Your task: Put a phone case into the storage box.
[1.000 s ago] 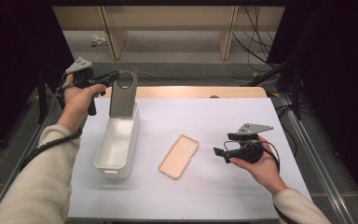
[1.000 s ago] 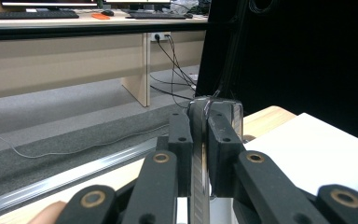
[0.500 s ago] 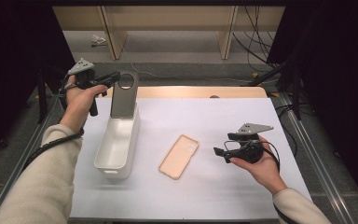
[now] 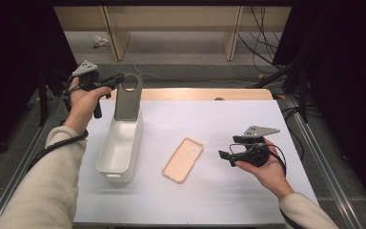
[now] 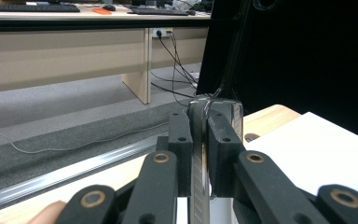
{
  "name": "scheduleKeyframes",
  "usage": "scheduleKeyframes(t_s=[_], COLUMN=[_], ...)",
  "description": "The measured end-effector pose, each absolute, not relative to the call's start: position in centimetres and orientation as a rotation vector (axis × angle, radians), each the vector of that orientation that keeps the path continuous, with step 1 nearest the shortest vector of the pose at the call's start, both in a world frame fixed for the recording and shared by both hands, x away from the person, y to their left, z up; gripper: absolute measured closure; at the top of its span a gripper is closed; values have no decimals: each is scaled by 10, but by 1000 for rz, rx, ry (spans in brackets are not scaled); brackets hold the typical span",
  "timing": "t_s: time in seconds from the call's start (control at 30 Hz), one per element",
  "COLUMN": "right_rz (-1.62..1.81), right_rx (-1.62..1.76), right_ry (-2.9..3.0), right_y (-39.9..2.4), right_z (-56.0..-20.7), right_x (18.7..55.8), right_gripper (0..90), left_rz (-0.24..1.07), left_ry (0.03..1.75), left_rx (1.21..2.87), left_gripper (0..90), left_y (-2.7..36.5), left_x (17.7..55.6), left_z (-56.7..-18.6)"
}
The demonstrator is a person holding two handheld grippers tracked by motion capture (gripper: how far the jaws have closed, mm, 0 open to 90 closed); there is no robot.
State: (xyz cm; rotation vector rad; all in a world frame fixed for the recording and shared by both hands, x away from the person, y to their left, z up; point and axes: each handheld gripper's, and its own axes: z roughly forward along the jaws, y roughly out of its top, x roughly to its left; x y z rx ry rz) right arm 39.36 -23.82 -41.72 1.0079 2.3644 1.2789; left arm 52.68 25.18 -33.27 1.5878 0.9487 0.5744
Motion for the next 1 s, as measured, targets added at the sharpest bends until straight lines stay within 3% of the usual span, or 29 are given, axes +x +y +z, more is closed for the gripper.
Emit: scheduleKeyframes(t_s=[1.0], right_rz=[1275], right_rx=[1008], right_ry=[2367], right_y=[-239], right_z=[-418], right_x=[395], right_gripper=[168], left_rz=[598], left_ry=[996], left_rx=[1588], left_gripper=[814], left_y=[255], left_x=[544], left_z=[-357])
